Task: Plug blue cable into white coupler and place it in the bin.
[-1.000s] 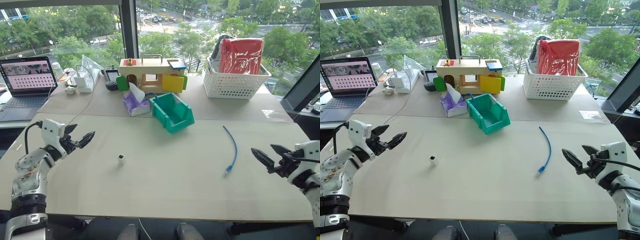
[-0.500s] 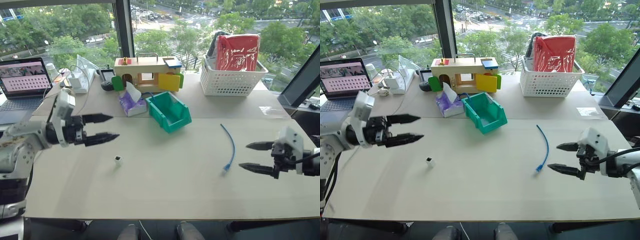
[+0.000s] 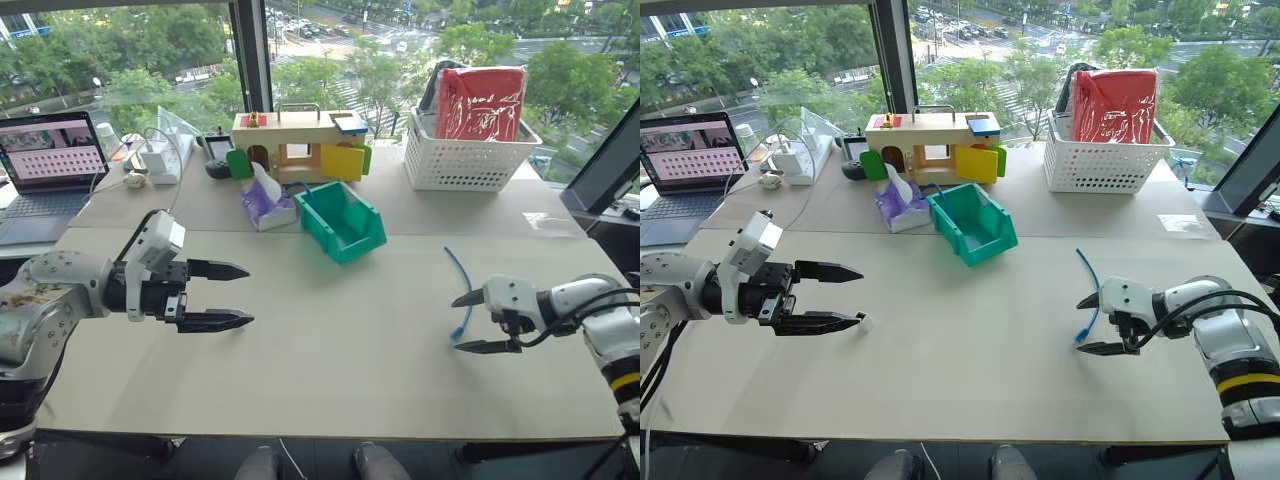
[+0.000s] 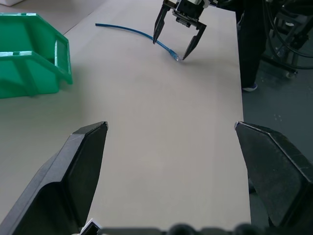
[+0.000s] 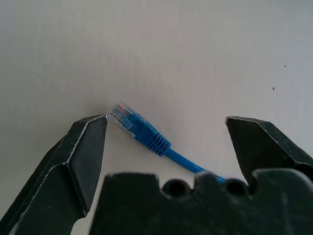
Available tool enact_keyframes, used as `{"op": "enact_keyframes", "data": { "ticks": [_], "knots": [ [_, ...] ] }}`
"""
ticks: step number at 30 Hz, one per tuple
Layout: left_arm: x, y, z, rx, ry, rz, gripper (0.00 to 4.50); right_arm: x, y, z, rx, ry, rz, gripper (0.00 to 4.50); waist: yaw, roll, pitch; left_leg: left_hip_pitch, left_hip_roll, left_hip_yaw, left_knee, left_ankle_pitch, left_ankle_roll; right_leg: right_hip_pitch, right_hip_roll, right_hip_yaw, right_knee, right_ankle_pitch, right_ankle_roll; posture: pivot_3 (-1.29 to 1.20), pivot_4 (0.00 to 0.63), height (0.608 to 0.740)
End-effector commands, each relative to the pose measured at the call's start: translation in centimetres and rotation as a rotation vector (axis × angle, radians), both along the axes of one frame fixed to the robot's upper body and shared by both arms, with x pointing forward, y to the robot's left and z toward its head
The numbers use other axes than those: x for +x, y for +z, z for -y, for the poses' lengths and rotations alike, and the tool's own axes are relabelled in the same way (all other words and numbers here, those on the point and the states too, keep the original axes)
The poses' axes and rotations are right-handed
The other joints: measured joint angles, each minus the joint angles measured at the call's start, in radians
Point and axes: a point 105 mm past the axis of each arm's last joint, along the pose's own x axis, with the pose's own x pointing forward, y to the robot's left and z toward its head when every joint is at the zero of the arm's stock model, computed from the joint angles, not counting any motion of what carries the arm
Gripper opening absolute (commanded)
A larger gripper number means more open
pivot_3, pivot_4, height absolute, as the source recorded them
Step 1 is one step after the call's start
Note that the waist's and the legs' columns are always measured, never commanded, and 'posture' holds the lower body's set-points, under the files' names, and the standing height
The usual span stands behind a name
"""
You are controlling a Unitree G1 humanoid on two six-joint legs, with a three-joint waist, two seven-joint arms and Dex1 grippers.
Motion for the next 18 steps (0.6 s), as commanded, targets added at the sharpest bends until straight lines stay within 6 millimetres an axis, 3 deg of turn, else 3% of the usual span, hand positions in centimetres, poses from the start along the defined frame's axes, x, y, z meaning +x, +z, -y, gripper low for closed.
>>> {"op": "enact_keyframes", "data": {
  "ticks": [1,2,8,13,17,18],
  "knots": [
    [-0.8,0.9,0.1,0.02,-0.035,0.035,4.5,-0.1,-0.3,0.9,-0.033,0.017,-0.028,3.96,0.0,0.0,0.0,0.0,0.0,0.0,0.0,0.0,0.0,0.0,0.0,0.0,0.0,0.0,0.0,0.0,0.15,0.715],
    [-0.9,0.9,0.1,0.023,-0.034,0.036,4.5,0.0,-0.4,1.0,-0.03,0.014,-0.04,3.81,-0.001,0.0,0.0,0.001,0.0,0.0,0.0,0.0,0.0,0.001,0.0,0.0,0.0,0.0,0.0,0.0,0.15,0.715],
    [-0.8,0.9,0.1,0.027,-0.032,0.036,4.5,-0.4,-0.8,1.7,-0.005,-0.015,-0.118,1.74,-0.001,0.0,0.0,0.003,0.0,0.0,0.0,0.0,0.0,0.003,0.0,0.0,0.0,0.0,0.0,0.0,0.15,0.715],
    [0.0,1.0,1.0,0.016,-0.033,0.059,4.5,0.4,0.2,0.0,0.081,-0.021,-0.108,0.05,-0.001,0.0,0.0,0.003,0.0,0.0,0.0,0.0,0.0,0.003,0.0,0.0,0.001,0.0,0.0,0.0,0.15,0.715],
    [1.4,1.1,2.3,0.007,-0.012,0.125,4.5,0.3,1.0,-3.0,0.09,0.054,-0.105,0.01,-0.004,0.0,0.0,0.003,0.0,0.0,0.0,0.0,0.0,0.002,0.0,0.001,0.002,0.0,0.0,0.0,0.15,0.715],
    [1.7,0.6,2.8,0.035,-0.013,0.139,4.5,0.3,1.5,-4.5,0.107,0.084,-0.1,0.01,-0.004,0.0,0.0,0.003,0.0,0.0,0.0,0.0,0.0,0.002,0.0,0.001,0.002,0.0,0.0,0.0,0.15,0.715]
  ]
}}
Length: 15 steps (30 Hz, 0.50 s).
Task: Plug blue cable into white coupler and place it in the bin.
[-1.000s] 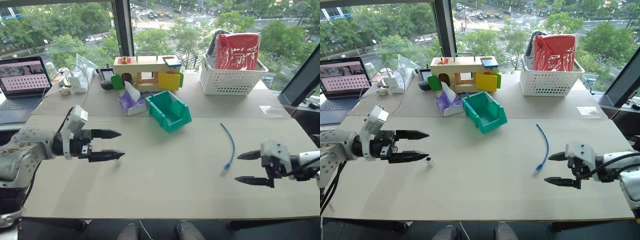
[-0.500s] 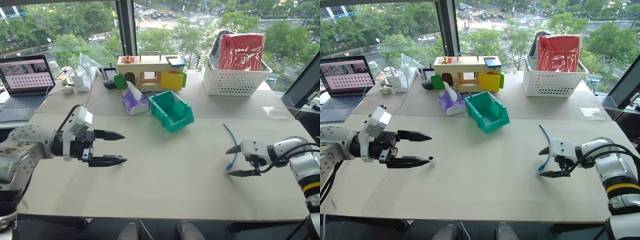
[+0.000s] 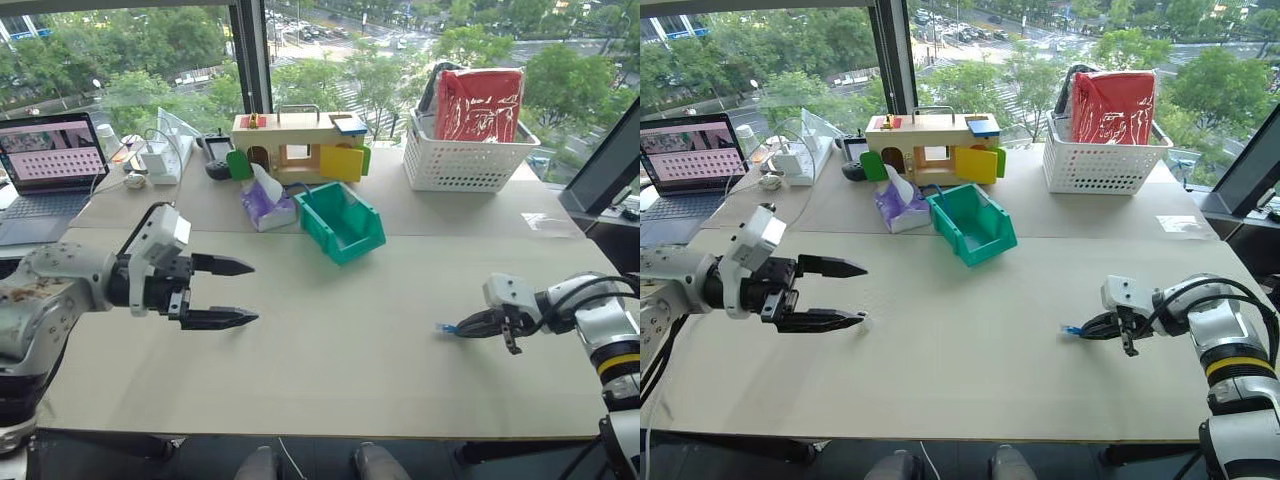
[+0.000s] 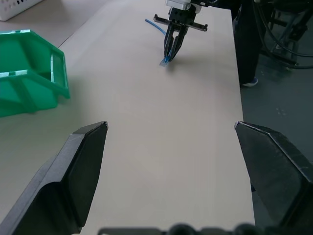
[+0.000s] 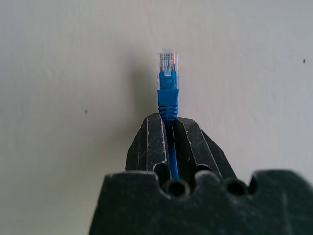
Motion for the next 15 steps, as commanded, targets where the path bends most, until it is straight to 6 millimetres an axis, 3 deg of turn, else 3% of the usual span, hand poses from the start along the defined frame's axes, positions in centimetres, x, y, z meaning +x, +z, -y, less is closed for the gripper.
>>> {"op": "enact_keyframes", "data": {
  "ticks": [1,8,15],
  "knots": [
    [0.9,-0.5,1.2,0.055,0.008,0.082,4.5,0.1,2.3,-3.9,0.048,0.089,0.046,0.01,-0.001,0.0,0.0,0.0,0.0,0.0,0.0,0.0,0.0,0.0,0.0,0.0,0.001,0.0,0.0,0.0,0.15,0.715],
    [1.4,-2.8,3.7,0.131,-0.08,0.111,4.5,-0.1,2.9,-11.4,0.075,0.216,0.084,0.01,0.004,0.0,0.0,-0.001,0.0,-0.001,0.0,0.0,0.0,-0.001,0.0,0.0,0.003,0.0,0.0,0.0,0.15,0.715],
    [1.8,-3.3,4.8,0.155,-0.126,0.135,4.5,0.5,1.3,-15.9,0.071,0.233,0.1,0.01,0.006,0.0,0.0,-0.003,-0.001,-0.001,0.002,0.0,0.0,-0.003,0.0,-0.001,0.004,0.0,0.0,0.0,0.15,0.715]
  ]
}}
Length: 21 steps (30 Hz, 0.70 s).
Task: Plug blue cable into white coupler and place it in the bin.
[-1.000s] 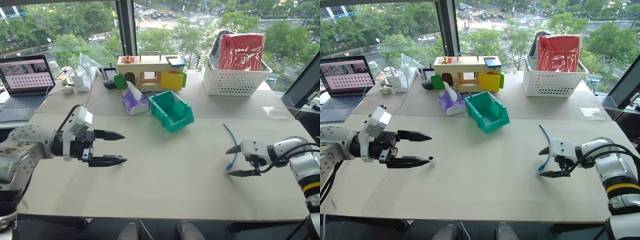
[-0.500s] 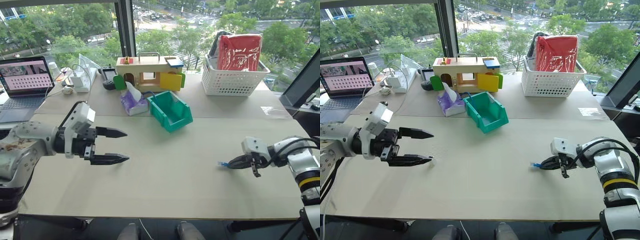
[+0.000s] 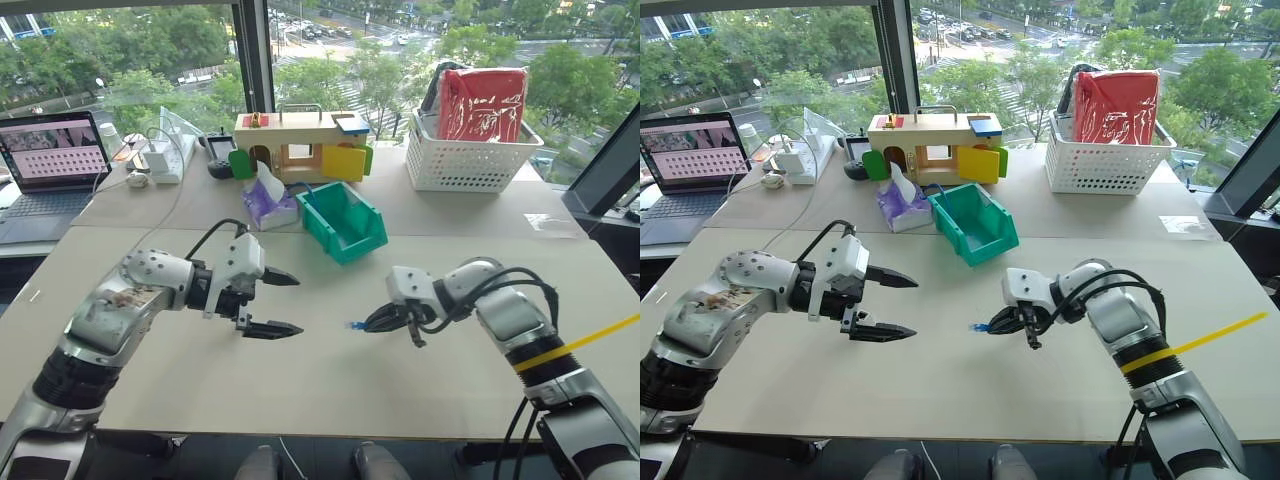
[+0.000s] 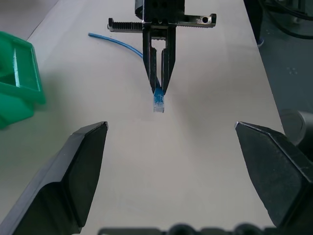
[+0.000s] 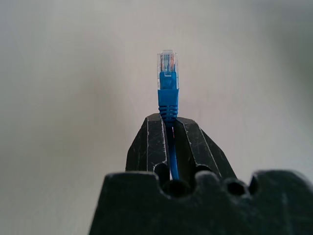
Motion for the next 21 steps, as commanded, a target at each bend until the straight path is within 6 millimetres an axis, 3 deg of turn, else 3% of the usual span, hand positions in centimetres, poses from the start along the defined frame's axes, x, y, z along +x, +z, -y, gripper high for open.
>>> {"op": "enact_keyframes", "data": {
  "ticks": [1,7,9,10,12,13,17,18,21],
  "knots": [
    [0.2,1.2,0.3,-0.002,-0.026,0.067,4.5,0.5,0.4,-1.4,0.0,-0.011,0.023,0.01,-0.001,0.0,0.0,0.0,0.0,0.0,0.0,0.0,0.0,0.0,0.0,0.0,0.0,0.0,0.0,0.0,0.15,0.715],
    [0.6,0.9,-0.9,0.012,0.005,0.074,4.5,2.4,-0.3,-1.6,0.011,-0.171,-0.038,0.01,-0.004,0.0,0.0,0.0,0.0,-0.001,0.001,0.0,0.0,-0.001,0.0,0.0,0.001,0.0,0.0,0.0,0.15,0.715],
    [0.5,0.4,-0.7,0.02,0.0,0.072,4.5,2.7,-0.4,-1.5,0.005,-0.206,-0.049,0.92,-0.003,0.0,0.0,0.0,0.0,-0.001,0.001,0.0,0.0,-0.001,0.0,0.0,0.002,0.0,0.0,0.0,0.15,0.715],
    [0.4,0.1,-0.6,0.026,-0.005,0.072,4.5,2.7,-0.2,-1.5,0.023,-0.225,-0.063,1.09,-0.003,0.0,0.0,0.0,0.0,-0.001,0.001,0.0,0.0,0.0,0.0,-0.001,0.002,0.0,-0.001,0.0,0.15,0.715],
    [0.3,-0.5,-0.2,0.033,-0.009,0.072,4.5,2.6,0.2,-1.7,0.052,-0.239,-0.087,1.94,-0.003,0.0,0.0,0.0,0.0,-0.001,0.001,0.0,0.0,0.0,0.0,-0.001,0.002,0.0,-0.001,0.0,0.15,0.715],
    [0.3,-1.0,0.0,0.042,-0.008,0.076,4.5,2.5,0.5,-1.7,0.066,-0.238,-0.085,2.0,-0.003,0.0,0.0,0.0,0.0,-0.001,0.001,0.0,0.0,0.0,0.0,-0.001,0.002,0.0,-0.001,0.0,0.15,0.715],
    [0.3,-3.2,1.3,0.072,-0.015,0.076,4.5,1.7,2.5,-1.6,0.149,-0.231,-0.081,3.42,0.0,0.0,0.0,0.0,0.0,-0.001,0.001,0.0,0.0,0.0,0.0,-0.001,0.002,0.0,-0.001,0.0,0.15,0.715],
    [1.3,-4.1,1.3,0.112,0.02,0.12,4.5,1.2,3.2,-1.3,0.161,-0.232,-0.094,3.74,0.001,0.0,0.0,-0.001,0.0,-0.001,0.001,0.0,0.0,0.0,0.0,-0.001,0.002,0.0,0.0,0.0,0.15,0.715],
    [2.5,-5.8,1.9,0.162,0.028,0.153,4.5,0.7,4.8,-0.6,0.18,-0.247,-0.086,3.74,0.005,0.0,0.0,-0.001,-0.001,-0.002,0.001,0.0,0.0,0.0,0.0,-0.001,0.002,0.0,-0.001,0.0,0.15,0.715]
  ]
}}
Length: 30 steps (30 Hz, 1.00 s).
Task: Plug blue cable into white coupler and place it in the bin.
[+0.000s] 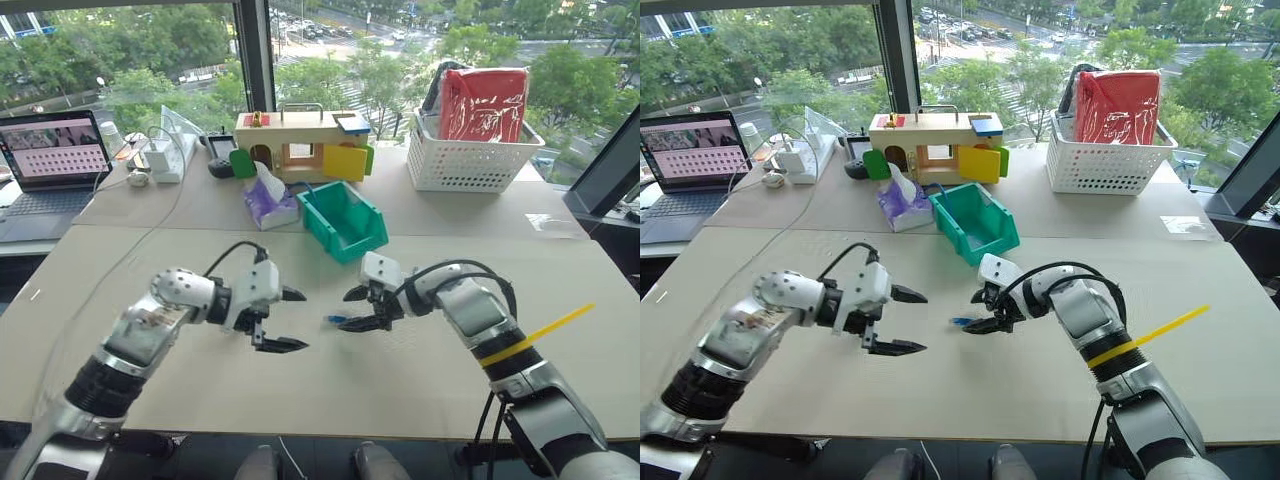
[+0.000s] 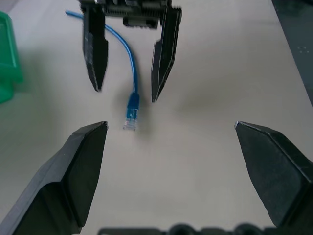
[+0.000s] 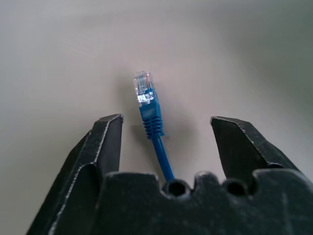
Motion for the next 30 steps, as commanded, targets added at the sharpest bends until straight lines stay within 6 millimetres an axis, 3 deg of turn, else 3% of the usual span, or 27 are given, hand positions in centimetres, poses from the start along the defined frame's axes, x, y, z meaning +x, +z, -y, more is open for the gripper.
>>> {"op": "enact_keyframes", "data": {
  "ticks": [1,7,12,15,17,26,28,30],
  "knots": [
    [1.3,-0.6,0.9,0.03,-0.004,0.074,4.5,-0.5,3.5,0.4,0.066,-0.015,0.052,3.74,0.0,0.0,0.0,0.0,0.0,0.0,0.0,0.0,0.0,0.0,0.0,0.0,0.0,0.0,0.0,0.0,0.15,0.715],
    [2.6,-2.3,3.2,-0.011,0.024,0.026,4.5,-0.6,6.5,1.1,0.122,-0.095,0.116,3.74,-0.006,0.0,0.0,0.0,0.0,0.0,0.001,0.0,0.0,0.0,0.0,0.0,0.001,0.0,0.0,0.0,0.15,0.715],
    [3.1,-3.7,3.1,0.041,0.048,0.005,4.5,-0.7,7.2,2.2,0.088,-0.144,0.172,3.74,-0.006,0.0,0.0,0.0,0.0,-0.001,0.001,0.0,0.0,0.0,0.0,0.0,0.001,0.0,0.0,0.0,0.15,0.715],
    [3.5,-4.0,2.1,0.075,0.072,-0.015,3.78,-0.8,7.4,2.5,0.107,-0.166,0.17,3.76,-0.006,0.0,0.0,0.0,0.0,0.0,0.001,0.0,0.0,0.0,0.0,0.0,0.0,0.0,0.0,0.0,0.15,0.715],
    [3.6,-4.2,1.7,0.088,0.074,-0.026,2.93,-0.9,7.4,2.6,0.107,-0.174,0.171,3.76,-0.009,0.0,0.0,0.001,0.0,-0.001,0.001,0.0,0.0,0.001,0.0,0.0,0.001,-0.001,0.001,0.0,0.15,0.715],
    [3.5,-4.6,1.0,0.122,0.074,-0.058,0.05,-1.4,7.9,3.3,0.118,-0.207,0.167,3.76,-0.01,0.0,0.0,0.001,0.001,0.0,0.001,0.0,0.0,0.001,0.0,0.0,0.001,-0.001,0.002,0.0,0.15,0.715],
    [3.5,-4.0,1.7,0.076,0.072,-0.059,0.0,-2.0,8.5,3.6,0.166,-0.233,0.128,3.76,-0.009,0.0,0.0,0.001,0.0,0.0,0.001,0.0,0.0,0.001,0.0,0.0,0.001,-0.001,0.002,0.0,0.15,0.715],
    [3.6,-2.5,3.0,-0.023,0.073,-0.053,0.0,-4.1,9.0,4.1,0.281,-0.256,-0.062,3.76,-0.006,0.0,0.0,0.001,0.001,-0.001,0.001,0.0,0.0,0.001,0.0,0.0,0.001,-0.001,0.002,0.0,0.15,0.715]
  ]
}}
